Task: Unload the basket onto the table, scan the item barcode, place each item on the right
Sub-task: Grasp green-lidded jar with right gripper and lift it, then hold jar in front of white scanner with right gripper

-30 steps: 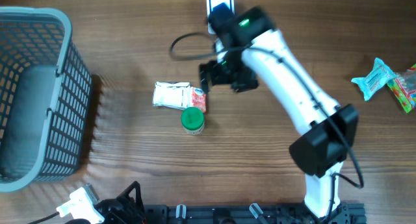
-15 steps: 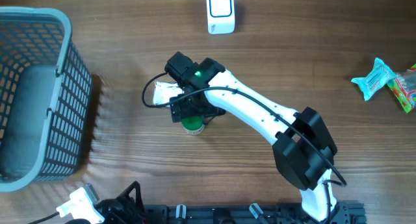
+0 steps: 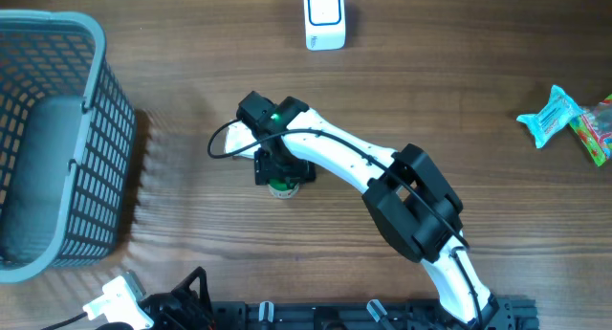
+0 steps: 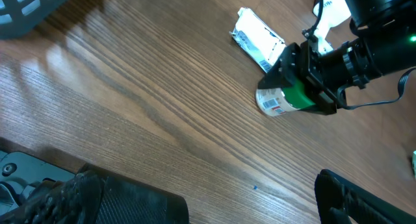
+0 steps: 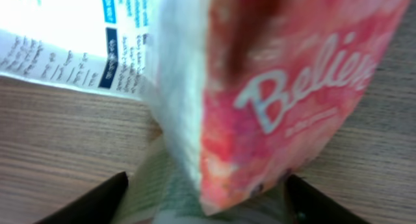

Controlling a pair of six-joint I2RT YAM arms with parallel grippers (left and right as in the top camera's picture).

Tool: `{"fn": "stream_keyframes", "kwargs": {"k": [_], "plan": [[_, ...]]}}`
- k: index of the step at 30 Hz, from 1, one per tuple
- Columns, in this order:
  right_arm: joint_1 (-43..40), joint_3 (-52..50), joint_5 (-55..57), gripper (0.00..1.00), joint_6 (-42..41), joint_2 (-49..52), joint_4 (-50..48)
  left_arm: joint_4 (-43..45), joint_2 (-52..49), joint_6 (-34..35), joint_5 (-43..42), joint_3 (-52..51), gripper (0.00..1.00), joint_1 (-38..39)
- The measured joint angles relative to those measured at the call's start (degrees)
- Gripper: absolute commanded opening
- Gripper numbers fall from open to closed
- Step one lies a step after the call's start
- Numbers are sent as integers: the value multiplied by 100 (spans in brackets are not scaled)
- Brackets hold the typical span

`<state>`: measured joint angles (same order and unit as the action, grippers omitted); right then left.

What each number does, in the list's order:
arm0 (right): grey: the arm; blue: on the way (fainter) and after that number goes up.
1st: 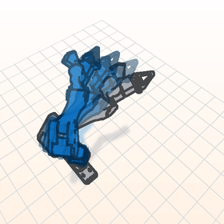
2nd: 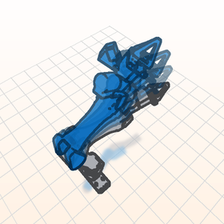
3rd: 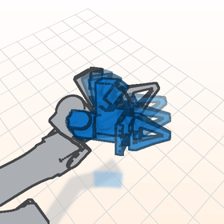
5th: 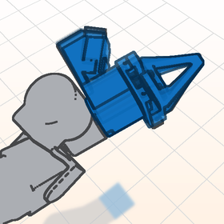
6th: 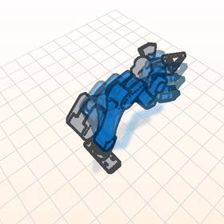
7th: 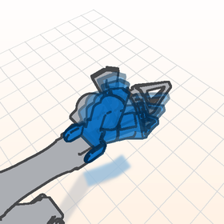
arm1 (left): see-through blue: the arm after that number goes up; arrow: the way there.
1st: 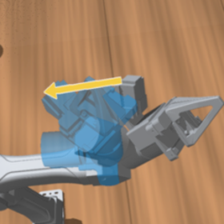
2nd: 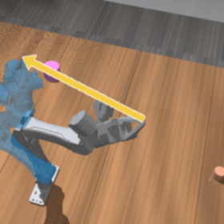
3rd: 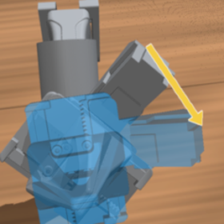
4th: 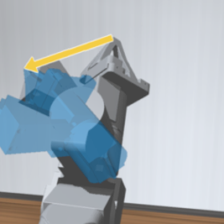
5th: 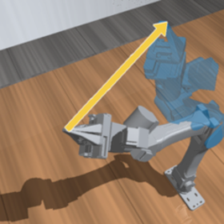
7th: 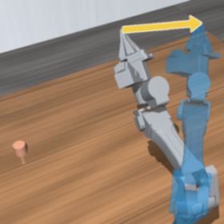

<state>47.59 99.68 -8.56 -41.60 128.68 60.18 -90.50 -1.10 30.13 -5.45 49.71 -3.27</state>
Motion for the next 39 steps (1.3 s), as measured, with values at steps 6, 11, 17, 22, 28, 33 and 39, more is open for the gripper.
{"fn": "stream_keyframes", "kwargs": {"k": [6, 11, 17, 22, 28, 33, 39], "plan": [[-170, 179, -393, 63, 313, 127, 977, 0, 0, 0, 2, 0, 100, 0], [-914, 566, -1799, 63, 1934, 269, 1768, 0, 0, 0, 2, 0, 100, 0], [-2052, 581, -2426, 63, 2881, 269, 2586, 0, 0, 0, 2, 0, 100, 0], [-2310, 581, -2308, 62, 3088, 269, 2968, 0, 0, 0, 0, 0, 100, 0], [-2306, 579, -2074, 62, 3141, -24, 3165, 0, 0, 0, 2, 0, 100, 0], [-2299, 595, -1049, 63, 2730, -1241, 2022, 0, 0, 0, 2, 0, 100, 0], [-2288, 616, 109, 63, 2559, -1416, -529, 0, 0, 0, 2, 0, 100, 0]]}}
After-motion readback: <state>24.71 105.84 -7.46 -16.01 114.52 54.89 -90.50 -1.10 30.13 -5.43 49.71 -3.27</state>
